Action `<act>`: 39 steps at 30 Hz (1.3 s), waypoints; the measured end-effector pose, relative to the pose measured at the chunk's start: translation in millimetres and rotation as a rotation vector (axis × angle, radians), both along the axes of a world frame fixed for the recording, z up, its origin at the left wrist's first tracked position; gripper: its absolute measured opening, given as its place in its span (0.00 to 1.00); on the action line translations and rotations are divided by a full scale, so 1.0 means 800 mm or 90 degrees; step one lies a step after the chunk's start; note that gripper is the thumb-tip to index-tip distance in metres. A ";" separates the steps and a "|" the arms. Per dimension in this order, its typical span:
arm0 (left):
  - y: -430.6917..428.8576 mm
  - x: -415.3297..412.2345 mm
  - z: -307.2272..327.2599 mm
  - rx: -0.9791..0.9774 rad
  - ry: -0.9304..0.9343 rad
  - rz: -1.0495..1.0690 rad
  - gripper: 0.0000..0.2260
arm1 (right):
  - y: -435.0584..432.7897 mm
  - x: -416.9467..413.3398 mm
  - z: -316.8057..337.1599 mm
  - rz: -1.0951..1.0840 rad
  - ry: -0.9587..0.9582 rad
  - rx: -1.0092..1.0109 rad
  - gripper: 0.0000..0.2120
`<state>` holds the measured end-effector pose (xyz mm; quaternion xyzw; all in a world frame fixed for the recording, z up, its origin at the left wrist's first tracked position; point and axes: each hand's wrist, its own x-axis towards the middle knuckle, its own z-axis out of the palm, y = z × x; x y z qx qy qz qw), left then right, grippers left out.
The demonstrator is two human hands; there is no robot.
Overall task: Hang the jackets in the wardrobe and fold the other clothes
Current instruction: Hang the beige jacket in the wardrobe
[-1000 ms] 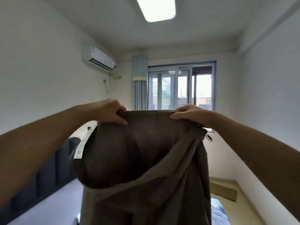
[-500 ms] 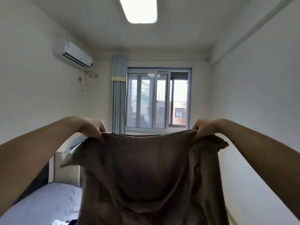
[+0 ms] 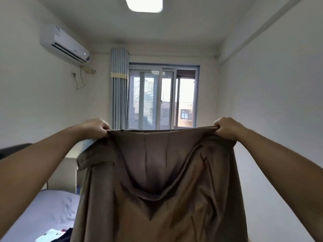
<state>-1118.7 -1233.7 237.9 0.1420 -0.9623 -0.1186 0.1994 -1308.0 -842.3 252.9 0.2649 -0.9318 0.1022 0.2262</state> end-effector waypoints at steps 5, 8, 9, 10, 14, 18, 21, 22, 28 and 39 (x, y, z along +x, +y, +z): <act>0.062 -0.006 0.002 -0.037 0.138 -0.206 0.07 | -0.047 0.030 0.000 0.230 0.116 -0.088 0.13; 0.109 -0.016 0.000 0.088 0.179 -0.360 0.07 | -0.085 0.058 0.005 0.361 0.133 -0.218 0.05; 0.124 -0.018 -0.001 0.149 0.168 -0.409 0.04 | -0.095 0.069 0.007 0.406 0.124 -0.245 0.06; 0.137 -0.018 -0.002 0.208 0.149 -0.463 0.02 | -0.104 0.077 0.008 0.446 0.114 -0.257 0.08; 0.173 -0.013 -0.013 0.495 0.102 -0.663 0.02 | -0.109 0.094 0.015 0.538 0.048 -0.339 0.10; 0.196 -0.012 -0.017 0.644 0.099 -0.700 0.03 | -0.092 0.097 0.015 0.585 -0.034 -0.387 0.15; 0.214 -0.015 -0.015 0.638 0.055 -0.736 0.02 | -0.084 0.100 0.013 0.596 -0.108 -0.370 0.11; 0.219 -0.016 -0.014 0.639 0.040 -0.746 0.02 | -0.080 0.100 0.013 0.606 -0.129 -0.372 0.08; 0.236 -0.035 -0.013 0.450 0.112 -0.587 0.03 | -0.032 0.100 0.030 0.445 -0.180 -0.265 0.08; 0.231 -0.052 0.016 0.027 0.261 -0.228 0.10 | -0.020 0.138 0.019 0.231 -0.387 -0.128 0.05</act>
